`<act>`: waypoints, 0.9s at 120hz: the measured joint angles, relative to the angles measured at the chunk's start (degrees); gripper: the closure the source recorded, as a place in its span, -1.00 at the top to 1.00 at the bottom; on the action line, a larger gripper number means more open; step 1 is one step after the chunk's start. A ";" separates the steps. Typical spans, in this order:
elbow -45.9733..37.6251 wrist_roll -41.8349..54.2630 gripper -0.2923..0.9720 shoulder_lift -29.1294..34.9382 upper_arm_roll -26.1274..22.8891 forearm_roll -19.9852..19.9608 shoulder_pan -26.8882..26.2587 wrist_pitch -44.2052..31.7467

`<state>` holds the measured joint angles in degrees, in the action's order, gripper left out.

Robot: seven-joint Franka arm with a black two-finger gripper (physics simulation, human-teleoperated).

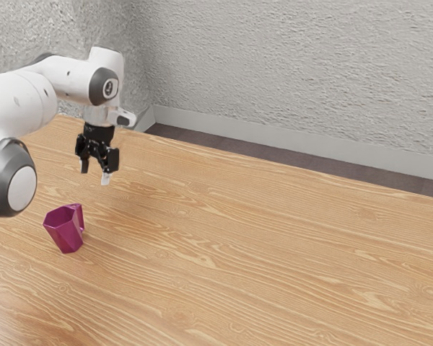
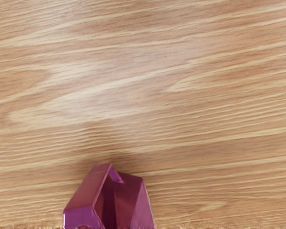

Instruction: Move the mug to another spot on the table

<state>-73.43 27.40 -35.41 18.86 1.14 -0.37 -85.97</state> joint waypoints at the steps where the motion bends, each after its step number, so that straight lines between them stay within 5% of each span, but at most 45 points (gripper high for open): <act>1: -0.17 0.10 0.54 -0.04 0.00 -0.11 0.10 0.10; 108: -1.87 8.26 0.54 -7.99 1.77 -0.98 4.85 -6.01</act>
<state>-75.30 35.67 -43.40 20.63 0.16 4.47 -91.98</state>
